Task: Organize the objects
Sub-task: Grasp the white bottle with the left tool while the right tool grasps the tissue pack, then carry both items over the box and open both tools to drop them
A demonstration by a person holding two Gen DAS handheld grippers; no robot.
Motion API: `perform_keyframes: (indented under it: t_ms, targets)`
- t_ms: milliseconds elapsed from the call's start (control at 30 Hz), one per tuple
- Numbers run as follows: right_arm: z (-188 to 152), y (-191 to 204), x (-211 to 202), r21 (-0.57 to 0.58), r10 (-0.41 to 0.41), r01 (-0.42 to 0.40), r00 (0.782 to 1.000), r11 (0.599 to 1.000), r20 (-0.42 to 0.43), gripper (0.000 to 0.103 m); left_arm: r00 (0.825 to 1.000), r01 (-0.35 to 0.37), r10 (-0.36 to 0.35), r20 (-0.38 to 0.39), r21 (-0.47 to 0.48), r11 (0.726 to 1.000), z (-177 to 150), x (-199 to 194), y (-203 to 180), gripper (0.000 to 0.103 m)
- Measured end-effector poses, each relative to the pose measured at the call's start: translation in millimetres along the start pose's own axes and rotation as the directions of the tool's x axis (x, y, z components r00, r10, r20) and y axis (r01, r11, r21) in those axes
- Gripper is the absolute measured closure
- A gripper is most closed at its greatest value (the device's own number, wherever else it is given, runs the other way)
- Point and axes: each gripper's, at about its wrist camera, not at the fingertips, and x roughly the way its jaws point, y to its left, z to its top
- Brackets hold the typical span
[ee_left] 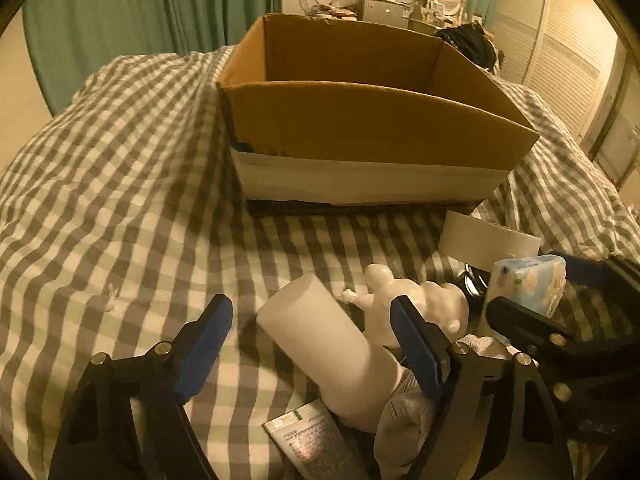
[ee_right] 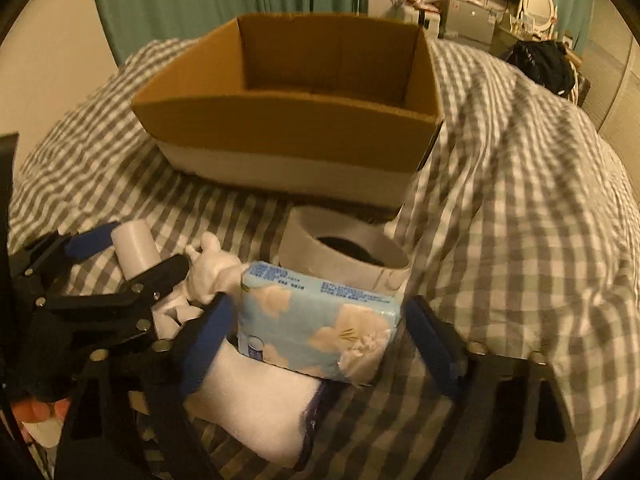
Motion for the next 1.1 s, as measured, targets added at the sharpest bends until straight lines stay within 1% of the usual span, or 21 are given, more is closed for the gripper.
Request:
perform_keyframes:
  t_ms: [33,67,100,133,167,200,333,433,567,833,933,1100]
  targets:
    - [-1,0,1,0.003,0.001,-0.001,1.0,1.0,-0.004,0.028,1.0,0.02,-0.02,-0.005,0.002,1.0,1,2,-1,0.026]
    - [-1,0,0,0.005,0.001,-0.001,1.0,1.0,0.002,0.03,0.999,0.041,-0.041,-0.01,0.0,0.999,3,4,0,0.033]
    - [-2,0,-2,0.008,-0.003,0.003,1.0,1.0,0.01,0.03,0.998,0.065,-0.066,-0.018,-0.01,0.998,4,6,1,0.036]
    - [-2,-2,-4,0.011,-0.005,0.005,1.0,1.0,0.016,0.031,0.997,0.071,-0.071,-0.02,-0.016,0.997,6,7,2,0.04]
    - [-1,0,-4,0.014,-0.009,0.008,1.0,1.0,0.023,0.031,0.997,0.071,-0.071,-0.018,-0.013,0.997,7,8,4,0.052]
    - [-2,-1,-6,0.019,-0.01,0.01,0.999,1.0,0.031,0.031,0.997,0.069,-0.069,-0.017,-0.008,0.998,8,7,5,0.058]
    - [-1,-5,-15,0.043,-0.008,0.005,0.998,0.999,0.062,0.031,0.996,0.095,-0.095,-0.001,-0.016,0.995,8,-1,8,0.061]
    - [-2,-6,-22,0.056,-0.008,0.004,0.997,0.998,0.082,0.031,0.996,0.092,-0.092,0.017,-0.012,0.996,6,-10,8,0.062]
    - [-4,-9,-36,0.067,-0.013,0.005,0.993,0.998,0.119,0.032,0.995,0.095,-0.094,0.044,-0.029,0.995,8,-24,9,0.065]
    - [-6,-7,-76,0.074,-0.04,0.025,0.977,0.997,0.207,0.032,0.989,0.084,-0.079,0.123,-0.032,0.996,10,-65,14,0.07]
    - [-6,-2,-89,0.063,-0.037,0.023,0.973,0.998,0.229,0.032,0.985,0.079,-0.072,0.16,-0.035,0.996,14,-83,18,0.071]
    - [0,9,-112,0.035,-0.029,0.02,0.962,0.999,0.272,0.032,0.972,0.079,-0.073,0.224,-0.021,0.997,25,-113,21,0.071]
